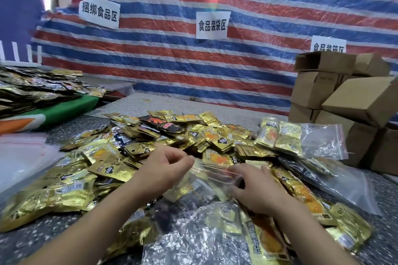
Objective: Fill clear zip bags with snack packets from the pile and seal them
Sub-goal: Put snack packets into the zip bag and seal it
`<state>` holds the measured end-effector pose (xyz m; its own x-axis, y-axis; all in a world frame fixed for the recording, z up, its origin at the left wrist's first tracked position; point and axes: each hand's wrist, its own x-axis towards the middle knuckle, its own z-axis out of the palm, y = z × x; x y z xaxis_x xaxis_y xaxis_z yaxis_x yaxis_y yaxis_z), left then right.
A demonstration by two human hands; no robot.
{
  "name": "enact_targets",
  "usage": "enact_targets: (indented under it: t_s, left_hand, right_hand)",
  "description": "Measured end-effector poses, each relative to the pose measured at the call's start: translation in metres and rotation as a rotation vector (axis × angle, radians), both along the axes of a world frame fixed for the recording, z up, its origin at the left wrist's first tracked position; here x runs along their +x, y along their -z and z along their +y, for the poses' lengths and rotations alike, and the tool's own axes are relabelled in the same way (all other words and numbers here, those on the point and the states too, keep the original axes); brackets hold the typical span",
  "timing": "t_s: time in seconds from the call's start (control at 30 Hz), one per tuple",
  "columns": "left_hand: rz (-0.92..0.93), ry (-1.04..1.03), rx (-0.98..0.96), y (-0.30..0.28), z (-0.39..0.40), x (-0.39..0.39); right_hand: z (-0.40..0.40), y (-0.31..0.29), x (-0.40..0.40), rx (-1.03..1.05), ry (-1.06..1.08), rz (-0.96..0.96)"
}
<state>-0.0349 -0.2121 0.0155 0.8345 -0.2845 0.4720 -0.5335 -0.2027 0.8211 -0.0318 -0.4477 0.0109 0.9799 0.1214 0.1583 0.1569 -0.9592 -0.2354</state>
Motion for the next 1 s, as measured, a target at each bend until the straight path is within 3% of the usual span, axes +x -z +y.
enact_targets:
  t_s: [0.17,0.23,0.3,0.43,0.53,0.6,0.73,0.87,1.0]
  left_hand:
    - [-0.006,0.006,0.036,0.0,0.0,-0.001]
    - [-0.005,0.0,0.033,0.0,0.002,-0.001]
    - [0.006,0.0,0.023,-0.001,0.003,0.0]
    - [0.002,0.036,0.048,0.0,0.004,-0.001]
    - [-0.043,0.042,0.12,0.003,0.003,-0.004]
    - [-0.06,0.056,0.135,0.005,0.0,-0.005]
    - [-0.062,0.047,0.16,0.006,-0.004,-0.006]
    - [-0.049,0.053,0.133,0.004,-0.003,-0.007]
    - [-0.04,0.049,0.112,0.004,-0.003,-0.007]
  right_hand:
    - [0.007,0.008,0.001,-0.044,-0.055,-0.19]
    - [0.009,0.009,0.002,0.037,-0.049,-0.261]
    - [0.005,0.007,0.002,0.364,0.013,-0.325]
    - [-0.005,-0.012,-0.001,1.255,0.2,-0.388]
    - [-0.013,-0.025,-0.007,1.95,0.207,-0.203]
    - [-0.015,-0.029,-0.014,2.12,0.127,-0.043]
    - [-0.01,-0.027,-0.019,1.92,-0.137,0.103]
    - [-0.002,-0.024,-0.023,1.442,-0.28,-0.098]
    - [0.001,-0.02,-0.028,1.153,-0.356,-0.068]
